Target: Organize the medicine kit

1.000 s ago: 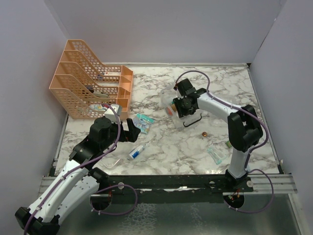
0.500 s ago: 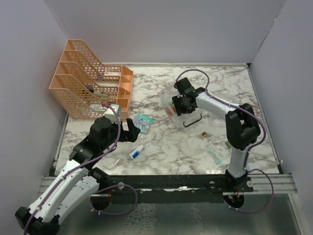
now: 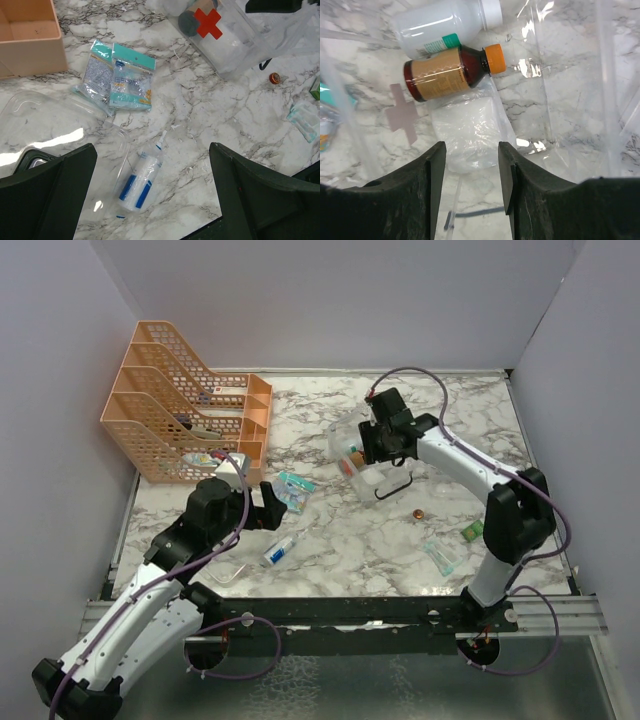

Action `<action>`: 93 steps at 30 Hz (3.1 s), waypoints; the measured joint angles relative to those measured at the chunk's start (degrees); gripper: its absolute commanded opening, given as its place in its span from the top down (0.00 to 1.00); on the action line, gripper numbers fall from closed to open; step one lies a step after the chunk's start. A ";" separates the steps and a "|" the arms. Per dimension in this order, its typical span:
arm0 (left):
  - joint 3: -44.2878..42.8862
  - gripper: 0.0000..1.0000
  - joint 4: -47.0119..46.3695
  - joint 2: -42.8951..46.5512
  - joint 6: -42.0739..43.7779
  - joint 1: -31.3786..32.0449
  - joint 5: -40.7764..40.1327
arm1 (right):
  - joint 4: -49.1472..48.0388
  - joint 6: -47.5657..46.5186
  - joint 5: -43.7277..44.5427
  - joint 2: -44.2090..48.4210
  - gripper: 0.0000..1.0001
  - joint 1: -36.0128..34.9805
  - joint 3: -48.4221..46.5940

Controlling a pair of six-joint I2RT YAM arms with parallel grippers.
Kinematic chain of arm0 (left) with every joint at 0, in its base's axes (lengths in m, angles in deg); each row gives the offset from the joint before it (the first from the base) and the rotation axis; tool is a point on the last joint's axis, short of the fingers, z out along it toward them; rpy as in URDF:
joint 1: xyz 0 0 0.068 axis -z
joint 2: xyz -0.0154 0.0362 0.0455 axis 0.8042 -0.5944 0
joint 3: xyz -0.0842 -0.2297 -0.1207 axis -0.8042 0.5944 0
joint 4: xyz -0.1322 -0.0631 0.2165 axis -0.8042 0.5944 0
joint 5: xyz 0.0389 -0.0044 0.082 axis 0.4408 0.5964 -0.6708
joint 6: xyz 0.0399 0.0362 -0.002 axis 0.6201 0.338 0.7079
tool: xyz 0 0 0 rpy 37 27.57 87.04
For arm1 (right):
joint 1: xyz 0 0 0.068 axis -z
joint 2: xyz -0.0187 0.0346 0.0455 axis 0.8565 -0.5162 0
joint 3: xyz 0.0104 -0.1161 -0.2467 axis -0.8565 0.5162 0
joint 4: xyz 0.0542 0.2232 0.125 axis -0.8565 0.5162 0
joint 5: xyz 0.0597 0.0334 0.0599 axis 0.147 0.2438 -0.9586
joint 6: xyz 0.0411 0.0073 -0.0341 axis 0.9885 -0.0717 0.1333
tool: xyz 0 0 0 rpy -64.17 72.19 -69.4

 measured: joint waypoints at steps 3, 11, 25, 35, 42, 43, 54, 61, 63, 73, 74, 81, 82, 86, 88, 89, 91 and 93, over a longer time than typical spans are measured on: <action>0.00 0.01 0.00 -0.74 0.11 0.00 0.02 | -0.07 1.38 0.00 4.39 0.52 0.00 0.15; -1.42 0.25 -0.15 -7.74 0.31 0.00 0.31 | -5.51 5.86 -1.64 24.22 0.51 0.00 7.87; -11.74 0.60 -4.02 -38.16 -6.51 -0.02 -5.07 | -6.73 11.30 -9.73 40.02 0.52 -0.02 22.05; -19.28 0.59 -4.98 -52.59 -3.02 -0.50 -8.83 | -7.82 12.68 -12.63 45.07 0.52 -0.02 25.81; -19.37 0.59 -4.66 -55.60 -1.70 -1.40 -9.49 | -7.82 12.87 -13.40 45.09 0.52 -0.02 26.51; -19.37 0.59 -4.66 -56.02 -1.57 -1.46 -9.46 | -7.82 12.87 -13.55 45.09 0.52 -0.02 26.51; -19.67 0.74 -5.49 -58.80 -1.29 -2.60 -8.22 | -7.82 13.33 -14.10 45.09 0.53 -0.02 26.64; -19.67 0.99 -6.23 -58.82 -1.09 -2.84 -6.08 | -7.82 13.79 -14.21 45.09 0.53 -0.02 26.67; -19.67 1.00 -6.38 -58.82 -1.09 -2.84 -5.62 | -7.82 13.92 -14.21 45.09 0.53 0.00 26.67; -19.32 0.63 -6.40 -56.43 -1.40 -2.89 -2.71 | -7.82 13.75 -17.09 45.09 0.53 -0.02 26.80; -19.08 0.63 -6.54 -55.43 -1.46 -2.89 -1.68 | -7.82 13.75 -17.29 45.09 0.53 -0.02 26.91; -18.64 0.62 -8.41 -53.44 -1.57 -2.71 4.31 | -7.89 13.79 -17.88 45.07 0.53 -0.02 28.24; -18.64 0.61 -8.57 -53.66 -1.60 -2.64 4.83 | -7.89 13.79 -17.90 45.07 0.53 -0.02 28.28; -18.64 0.60 -9.18 -55.71 -1.88 -2.51 6.10 | -7.93 13.79 -17.94 45.05 0.53 0.00 28.28; -18.64 0.60 -9.18 -56.87 -2.03 -2.51 6.12 | -7.96 13.79 -17.94 45.03 0.53 -0.02 28.28; -18.64 0.60 -9.18 -57.46 -2.14 -2.49 6.12 | -7.96 13.79 -17.94 44.98 0.53 -0.02 28.28; -18.64 0.60 -9.18 -58.53 -2.23 -2.51 6.10 | -7.98 13.79 -17.94 44.92 0.53 -0.02 28.28; -18.64 0.60 -9.18 -59.58 -2.38 -2.51 6.08 | -7.98 13.77 -17.94 44.92 0.53 -0.02 28.28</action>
